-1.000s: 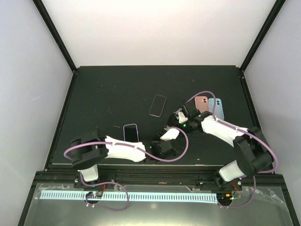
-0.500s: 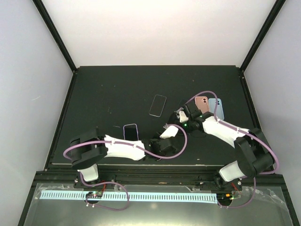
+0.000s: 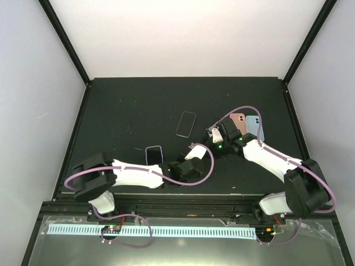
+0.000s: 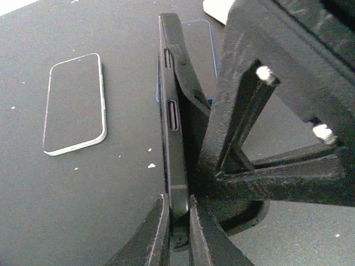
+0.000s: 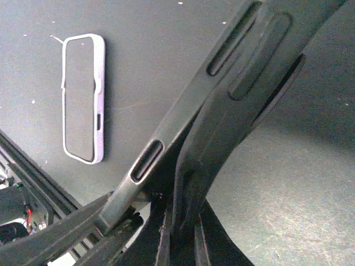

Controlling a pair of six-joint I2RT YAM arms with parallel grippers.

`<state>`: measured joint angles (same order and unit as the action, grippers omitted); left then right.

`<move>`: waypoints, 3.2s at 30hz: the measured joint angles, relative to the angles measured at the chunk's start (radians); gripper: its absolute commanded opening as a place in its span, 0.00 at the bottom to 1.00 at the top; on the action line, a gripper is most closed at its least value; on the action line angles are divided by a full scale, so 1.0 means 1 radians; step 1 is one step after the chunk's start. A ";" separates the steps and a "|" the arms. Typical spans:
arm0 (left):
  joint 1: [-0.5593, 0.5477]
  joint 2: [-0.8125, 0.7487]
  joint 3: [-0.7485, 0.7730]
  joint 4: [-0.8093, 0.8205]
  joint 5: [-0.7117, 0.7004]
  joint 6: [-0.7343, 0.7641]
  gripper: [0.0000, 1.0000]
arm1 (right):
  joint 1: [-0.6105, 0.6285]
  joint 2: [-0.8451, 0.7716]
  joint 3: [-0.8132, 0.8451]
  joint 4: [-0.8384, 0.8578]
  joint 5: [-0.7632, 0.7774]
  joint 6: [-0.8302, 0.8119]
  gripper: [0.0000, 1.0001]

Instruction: Take the phone out of the phone case

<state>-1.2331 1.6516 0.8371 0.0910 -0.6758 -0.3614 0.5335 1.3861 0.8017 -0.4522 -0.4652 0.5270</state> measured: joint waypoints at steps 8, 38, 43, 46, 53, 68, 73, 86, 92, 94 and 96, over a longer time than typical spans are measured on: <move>0.028 -0.151 -0.105 0.043 0.064 0.037 0.02 | 0.029 -0.029 0.008 0.011 0.005 -0.039 0.01; 0.177 -0.406 -0.198 -0.114 0.050 0.178 0.02 | -0.613 -0.029 0.304 -0.369 0.217 -0.793 0.01; 0.169 -0.387 -0.188 -0.120 0.087 0.175 0.02 | -0.850 0.153 0.432 -0.530 0.192 -0.967 0.01; 0.143 -0.346 -0.165 -0.127 0.105 0.179 0.01 | -0.986 0.258 0.547 -0.612 0.201 -1.033 0.01; 0.056 -0.214 -0.071 -0.164 0.111 0.195 0.01 | -1.092 0.457 0.759 -0.729 0.219 -1.111 0.01; -0.003 -0.157 -0.054 -0.169 0.111 0.201 0.02 | -1.028 0.796 0.972 -0.956 0.091 -1.132 0.04; -0.010 -0.157 -0.054 -0.169 0.111 0.201 0.02 | -1.007 0.809 0.970 -0.972 0.076 -1.131 0.05; -0.013 -0.137 -0.049 -0.179 0.088 0.209 0.02 | -1.020 0.787 0.919 -0.917 0.019 -1.110 0.01; -0.042 -0.044 0.035 -0.235 0.023 0.262 0.01 | -1.037 0.787 0.888 -0.879 0.005 -1.072 0.05; -0.055 0.002 0.076 -0.255 -0.010 0.282 0.02 | -1.040 0.787 0.888 -0.863 0.009 -1.059 0.15; -0.064 0.045 0.109 -0.272 -0.040 0.299 0.02 | -1.041 0.789 0.888 -0.852 0.015 -1.045 0.29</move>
<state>-1.2976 1.6970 0.9466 -0.1810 -0.7155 -0.0620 -0.5072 2.1754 1.6897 -1.3045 -0.4503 -0.5179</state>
